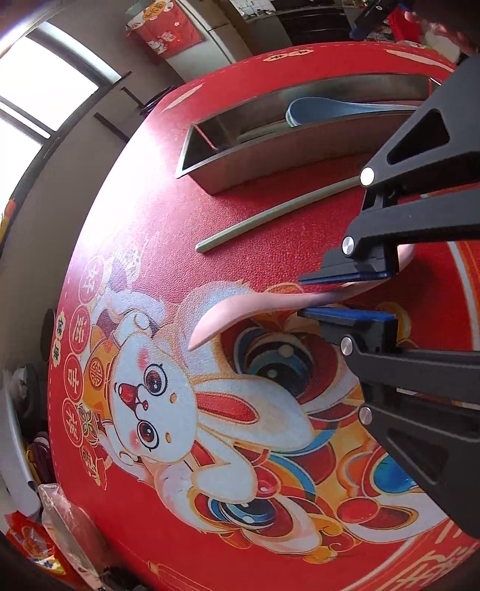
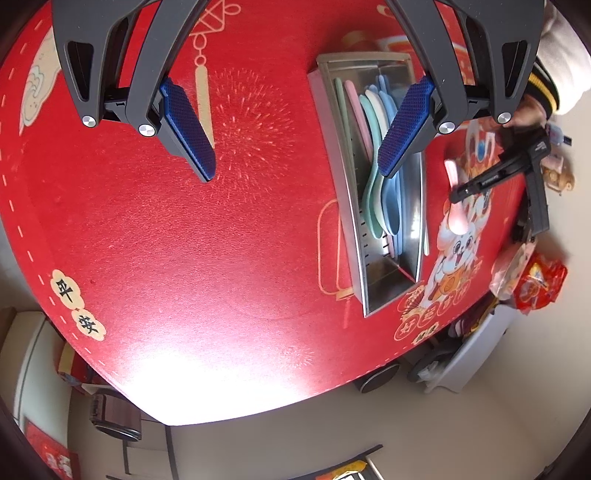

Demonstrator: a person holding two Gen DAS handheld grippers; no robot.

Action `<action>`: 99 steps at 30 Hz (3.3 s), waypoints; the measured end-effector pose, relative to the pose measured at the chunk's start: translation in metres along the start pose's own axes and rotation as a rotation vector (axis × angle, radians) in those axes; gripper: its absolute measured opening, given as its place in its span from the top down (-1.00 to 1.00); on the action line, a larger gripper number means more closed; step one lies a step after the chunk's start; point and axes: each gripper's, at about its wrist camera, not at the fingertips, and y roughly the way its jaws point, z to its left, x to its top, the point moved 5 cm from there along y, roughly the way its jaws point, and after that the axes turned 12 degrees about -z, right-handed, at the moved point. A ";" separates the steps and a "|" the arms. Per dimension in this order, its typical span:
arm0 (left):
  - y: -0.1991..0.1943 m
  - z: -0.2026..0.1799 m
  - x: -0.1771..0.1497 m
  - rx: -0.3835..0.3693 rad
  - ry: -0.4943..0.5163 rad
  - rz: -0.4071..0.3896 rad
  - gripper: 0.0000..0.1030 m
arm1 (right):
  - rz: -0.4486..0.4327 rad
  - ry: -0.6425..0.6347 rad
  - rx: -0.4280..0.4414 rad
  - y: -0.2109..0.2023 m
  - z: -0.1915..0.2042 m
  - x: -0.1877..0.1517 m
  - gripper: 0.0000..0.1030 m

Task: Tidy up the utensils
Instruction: 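Move the left gripper to the pink spoon handle and close on it, then lift the pink spoon upright with the left gripper, then grasp the pale green chopstick with the right gripper while the left holds the pink spoon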

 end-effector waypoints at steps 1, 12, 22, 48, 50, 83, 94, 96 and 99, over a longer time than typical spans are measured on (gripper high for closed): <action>-0.002 -0.003 -0.004 -0.001 0.016 0.005 0.77 | -0.001 0.001 0.002 0.001 0.000 0.000 -0.68; -0.010 -0.011 -0.020 0.044 0.066 -0.010 0.84 | -0.003 0.011 0.006 0.000 0.000 -0.005 -0.68; -0.046 0.003 -0.024 0.030 0.008 -0.041 0.88 | -0.018 0.013 0.039 -0.002 0.017 -0.004 -0.68; -0.150 0.084 -0.035 0.030 -0.134 -0.208 0.88 | 0.154 -0.321 0.195 0.064 0.178 -0.028 -0.60; -0.154 0.089 -0.037 0.029 -0.141 -0.213 0.88 | 0.199 -0.327 0.193 0.079 0.188 -0.033 -0.19; -0.163 0.111 -0.045 0.010 -0.183 -0.203 0.88 | 0.279 -0.432 0.065 0.121 0.223 -0.081 0.82; -0.161 0.105 -0.048 -0.001 -0.174 -0.192 0.88 | 0.333 -0.360 0.108 0.102 0.205 -0.094 0.89; -0.162 0.107 -0.048 0.000 -0.183 -0.192 0.88 | 0.354 -0.334 0.109 0.094 0.198 -0.100 0.89; -0.162 0.110 -0.050 0.002 -0.195 -0.188 0.88 | 0.375 -0.333 0.100 0.093 0.198 -0.103 0.89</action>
